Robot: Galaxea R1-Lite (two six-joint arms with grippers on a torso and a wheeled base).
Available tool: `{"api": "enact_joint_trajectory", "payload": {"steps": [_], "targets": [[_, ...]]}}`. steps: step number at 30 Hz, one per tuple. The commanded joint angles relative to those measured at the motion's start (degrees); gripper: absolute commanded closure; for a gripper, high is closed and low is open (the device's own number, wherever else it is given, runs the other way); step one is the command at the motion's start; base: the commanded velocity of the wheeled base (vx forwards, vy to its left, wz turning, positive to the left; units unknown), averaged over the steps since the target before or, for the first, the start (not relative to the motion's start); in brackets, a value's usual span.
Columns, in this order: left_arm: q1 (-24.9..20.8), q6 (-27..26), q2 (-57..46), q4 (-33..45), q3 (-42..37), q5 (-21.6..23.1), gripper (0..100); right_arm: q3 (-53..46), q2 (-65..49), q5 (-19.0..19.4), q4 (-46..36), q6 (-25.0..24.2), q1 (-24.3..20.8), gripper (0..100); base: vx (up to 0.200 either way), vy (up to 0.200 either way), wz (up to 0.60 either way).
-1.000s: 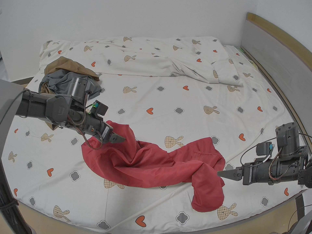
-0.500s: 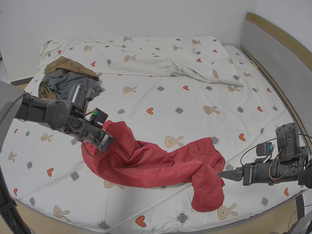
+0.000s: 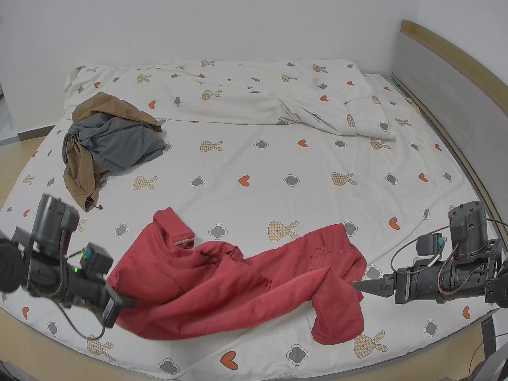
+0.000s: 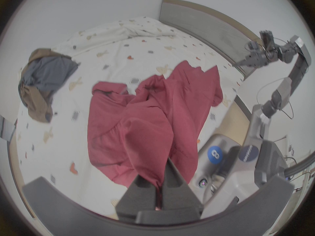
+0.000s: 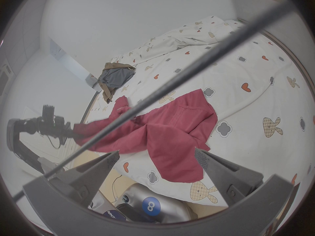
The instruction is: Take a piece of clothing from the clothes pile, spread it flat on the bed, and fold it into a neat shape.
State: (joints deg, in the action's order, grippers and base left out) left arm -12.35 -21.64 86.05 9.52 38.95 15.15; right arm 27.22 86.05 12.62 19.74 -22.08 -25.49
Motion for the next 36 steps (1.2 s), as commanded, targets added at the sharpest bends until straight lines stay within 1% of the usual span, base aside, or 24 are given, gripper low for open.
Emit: {"api": "enact_joint_trajectory", "payload": {"steps": [1, 2, 6, 9, 13, 14, 16, 18, 20, 22, 24, 27, 30, 34, 35, 36], "targets": [[1.36, 1.07, -13.90, -3.19, -19.00, 1.72, 100, -0.24, 0.17, 0.04, -0.05, 0.02, -0.35, 0, 0.000, 0.000, 0.00], [1.45, 1.34, -13.28, -4.60, -20.67, 2.34, 0, -0.24, 0.17, 0.04, 0.04, 0.02, -0.35, 0, 0.000, 0.000, 0.00], [1.45, 2.65, -10.64, -9.78, -23.66, 3.22, 0, -0.24, 0.26, 0.04, 0.04, 0.02, -0.44, 0, 0.000, 0.000, 0.00], [1.54, 3.97, -10.56, -10.14, -23.22, 3.30, 0, -0.33, 0.26, 0.04, -0.05, 0.02, -0.44, 0, 0.000, 0.000, 0.00], [1.54, 3.97, -10.56, -10.31, -22.51, 3.30, 0, -0.77, 0.17, 0.04, 0.04, 0.02, -0.44, 0, 0.000, 0.000, 0.00], [2.24, 4.15, -10.03, -10.40, -19.26, 3.30, 0, -0.85, 0.26, 0.04, 0.04, 0.02, -0.35, 0, 0.000, 0.000, 0.00], [3.03, 4.15, -7.83, -10.40, -16.10, 3.30, 0, -0.85, 0.43, 0.04, 0.04, 0.02, -0.35, 0, 0.000, 0.000, 0.00], [3.21, 4.24, -4.40, -10.40, -12.76, 3.30, 0, -0.85, 0.61, 0.04, 0.13, 0.02, -0.44, 0, 0.000, 0.000, 0.00], [3.21, 4.59, 1.31, -10.66, -8.36, 3.30, 0, -0.94, 0.78, 0.04, 0.92, 0.02, -0.44, 0, 0.000, 0.000, 0.00], [2.94, 5.47, 7.11, -11.89, -4.76, 3.74, 0, -1.03, 0.87, 0.04, 1.71, 0.02, -0.44, 0, 0.000, 0.000, 0.00], [2.33, 6.78, 12.65, -13.30, -1.42, 5.41, 0, -1.03, 0.87, 0.04, 1.97, 0.02, -0.44, 0, 0.000, 0.000, 0.00], [0.31, 7.93, 19.59, -13.92, 3.41, 6.12, 0, -1.03, 0.87, 0.04, 2.06, 0.02, -0.44, 0, 0.000, 0.000, 0.00], [-2.06, 8.81, 25.39, -13.83, 7.90, 4.89, 0, -1.03, 0.96, 0.04, 2.06, 0.02, -0.35, 0, 0.000, 0.000, 0.00], [-4.61, 9.95, 30.58, -13.83, 12.99, 1.46, 0, -1.03, 0.96, 0.04, 2.06, 0.02, -0.35, 0, 0.000, 0.000, 0.00], [-4.70, 9.95, 30.67, -13.83, 13.26, 1.37, 0, -1.12, 1.05, 0.04, 2.06, 0.02, -0.35, 0, 0.000, 0.000, 0.00], [-5.49, 10.92, 32.60, -13.83, 15.98, 0.05, 0, -1.12, 1.05, 0.04, 2.06, 0.02, -0.35, 0, 0.000, 0.000, 0.00]]}}
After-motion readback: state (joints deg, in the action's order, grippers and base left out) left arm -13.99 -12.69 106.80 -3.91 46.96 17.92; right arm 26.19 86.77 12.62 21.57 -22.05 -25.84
